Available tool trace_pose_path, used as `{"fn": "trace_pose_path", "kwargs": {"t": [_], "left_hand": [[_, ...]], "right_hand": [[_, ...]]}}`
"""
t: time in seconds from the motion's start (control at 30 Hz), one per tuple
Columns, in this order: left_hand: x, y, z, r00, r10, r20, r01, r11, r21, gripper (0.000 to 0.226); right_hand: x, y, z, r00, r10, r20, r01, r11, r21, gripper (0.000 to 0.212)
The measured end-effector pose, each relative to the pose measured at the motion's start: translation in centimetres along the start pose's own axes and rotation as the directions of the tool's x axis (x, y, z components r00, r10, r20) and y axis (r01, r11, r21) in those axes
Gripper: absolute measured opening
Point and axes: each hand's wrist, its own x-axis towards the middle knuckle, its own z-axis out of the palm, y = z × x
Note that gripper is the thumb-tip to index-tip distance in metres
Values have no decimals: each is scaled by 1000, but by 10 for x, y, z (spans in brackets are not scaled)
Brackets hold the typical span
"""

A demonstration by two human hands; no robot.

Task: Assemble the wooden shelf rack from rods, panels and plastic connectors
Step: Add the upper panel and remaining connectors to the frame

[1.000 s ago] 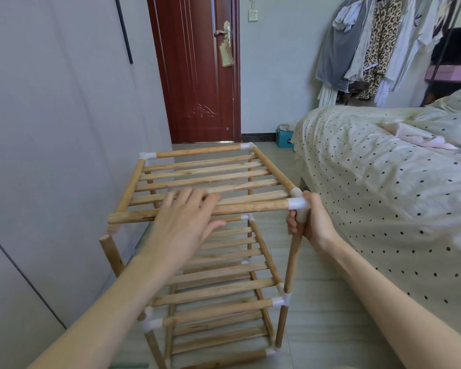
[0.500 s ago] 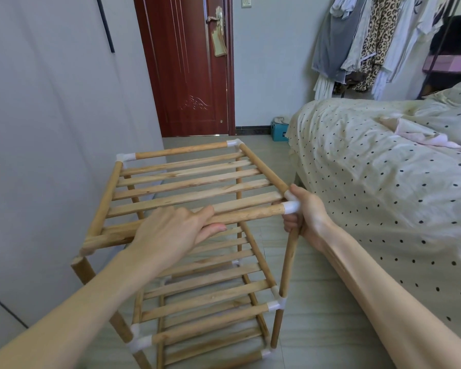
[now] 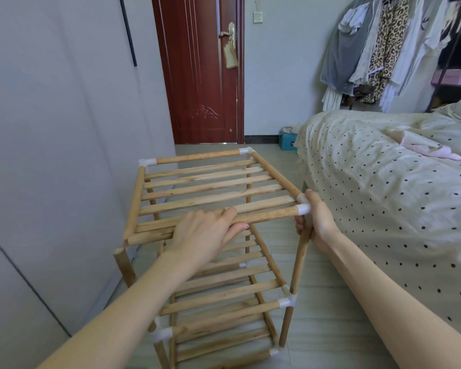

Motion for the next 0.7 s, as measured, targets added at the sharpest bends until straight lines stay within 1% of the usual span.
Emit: {"fn": "trace_pose_path", "kwargs": {"t": [0.03,0.1,0.13,0.2,0.27,0.3,0.37,0.4,0.43,0.47,0.5,0.53,0.57,0.6,0.63,0.67,0.7], "left_hand": [[-3,0,-1,1000,-6,-25,5,1000,-31,46],[-15,-5,-6,998,-22,-67,16,995,-99,37],[-23,-8,-8,996,-32,-88,22,993,-114,32],[-44,-19,-11,988,-88,-129,77,993,-89,25],[-62,-33,-8,964,-173,-203,164,985,-57,26],[-75,-41,-5,946,-220,-237,210,976,-66,30],[-100,-55,2,911,-332,-244,300,941,-159,46],[-114,-60,7,889,-409,-205,356,900,-252,54],[-127,-64,13,859,-497,-125,424,827,-370,61],[-139,-66,18,815,-579,-5,503,712,-490,66],[-148,-68,25,777,-617,127,567,597,-568,66],[-154,-71,33,762,-601,242,603,523,-603,59],[-157,-72,39,762,-558,327,626,506,-594,47],[-159,-73,45,760,-529,377,639,502,-583,36],[-160,-73,49,753,-524,398,648,487,-586,30],[-158,-74,53,747,-527,406,650,449,-613,28],[-156,-75,55,746,-530,404,644,417,-642,26]], "right_hand": [[-6,3,0,998,-31,-48,30,999,-23,52],[-21,13,1,981,-124,-152,106,987,-124,55],[-30,21,1,967,-174,-185,140,974,-179,54],[-47,39,5,951,-242,-194,177,936,-304,41],[-58,55,8,963,-215,-163,130,900,-417,30],[-62,62,12,976,-164,-142,82,886,-457,31],[-67,70,20,993,-16,-119,-45,871,-490,47],[-68,71,24,991,64,-116,-114,862,-494,57],[-69,72,29,984,137,-112,-176,844,-507,61],[-69,73,34,974,206,-98,-226,815,-534,61],[-71,72,42,961,268,-62,-255,779,-573,55],[-74,73,51,950,313,-12,-249,730,-637,50],[-76,75,63,943,326,64,-177,655,-735,48],[-78,77,77,928,331,168,-50,560,-827,49],[-79,83,93,889,357,285,99,459,-883,52],[-79,91,111,833,393,389,242,374,-895,55],[-78,102,128,774,424,470,360,316,-878,57]]}}
